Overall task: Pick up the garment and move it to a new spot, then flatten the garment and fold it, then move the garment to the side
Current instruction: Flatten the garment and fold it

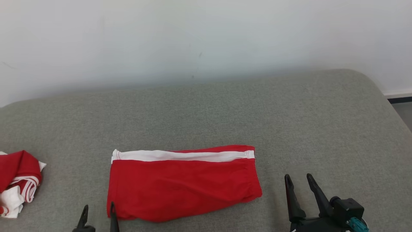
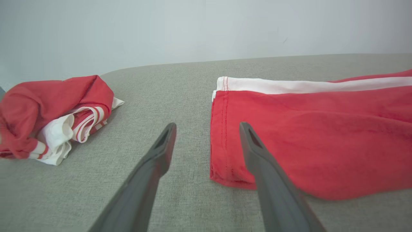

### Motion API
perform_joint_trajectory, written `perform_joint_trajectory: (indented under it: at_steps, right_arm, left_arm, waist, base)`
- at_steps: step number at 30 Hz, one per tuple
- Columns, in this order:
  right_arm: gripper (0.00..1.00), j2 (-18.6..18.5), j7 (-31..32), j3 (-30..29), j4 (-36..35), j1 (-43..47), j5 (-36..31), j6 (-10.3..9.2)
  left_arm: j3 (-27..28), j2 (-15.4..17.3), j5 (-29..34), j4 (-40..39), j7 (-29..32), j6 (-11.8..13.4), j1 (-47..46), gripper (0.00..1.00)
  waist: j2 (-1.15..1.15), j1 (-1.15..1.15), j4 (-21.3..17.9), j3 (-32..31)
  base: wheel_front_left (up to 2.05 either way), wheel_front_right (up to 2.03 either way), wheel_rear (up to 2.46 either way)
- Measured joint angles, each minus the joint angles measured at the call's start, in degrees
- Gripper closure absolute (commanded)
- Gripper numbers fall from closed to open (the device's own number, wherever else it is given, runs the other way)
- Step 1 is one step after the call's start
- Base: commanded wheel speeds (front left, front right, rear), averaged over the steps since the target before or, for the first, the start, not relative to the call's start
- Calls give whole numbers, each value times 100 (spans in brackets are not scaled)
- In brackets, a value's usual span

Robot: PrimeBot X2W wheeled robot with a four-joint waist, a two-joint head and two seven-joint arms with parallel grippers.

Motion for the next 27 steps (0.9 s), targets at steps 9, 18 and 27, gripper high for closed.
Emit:
perform_joint_trajectory:
  at_steps: [9,18,27]
  right_arm:
    - [0,0,0,24,78,12,-33,0]
    - [0,0,0,20,192,30,-19,0]
    - [0,0,0,-51,388,-154,-8,0]
  left_arm:
    - [235,-171,430,-365,0,-265,408,0]
    - [303,-337,554,-339,0,-505,473,0]
    - [276,-431,668,-333,0,-587,416,0]
  waist:
    - [0,0,254,-101]
    - [0,0,503,-82]
    - [1,1,748,199]
  base:
    - [0,0,0]
    - [0,0,0]
    - [0,0,0]
